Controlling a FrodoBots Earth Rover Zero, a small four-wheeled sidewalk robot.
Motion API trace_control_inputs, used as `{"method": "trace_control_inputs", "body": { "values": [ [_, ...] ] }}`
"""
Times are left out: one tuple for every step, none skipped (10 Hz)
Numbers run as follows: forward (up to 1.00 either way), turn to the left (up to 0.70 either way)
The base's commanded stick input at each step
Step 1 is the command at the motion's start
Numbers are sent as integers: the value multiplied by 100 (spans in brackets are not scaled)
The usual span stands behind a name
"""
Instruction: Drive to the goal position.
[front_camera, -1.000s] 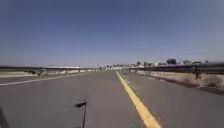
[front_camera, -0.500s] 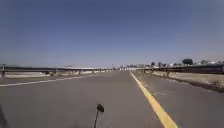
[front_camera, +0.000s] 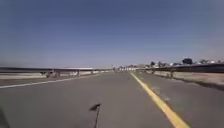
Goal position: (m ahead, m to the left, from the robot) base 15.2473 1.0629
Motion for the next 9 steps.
{"method": "trace_control_inputs", "body": {
  "values": [
    [100, 0],
    [100, -2],
    [100, -5],
    [100, -34],
    [100, -12],
    [100, 0],
    [100, 0],
    [100, 0],
    [100, 0]
  ]
}}
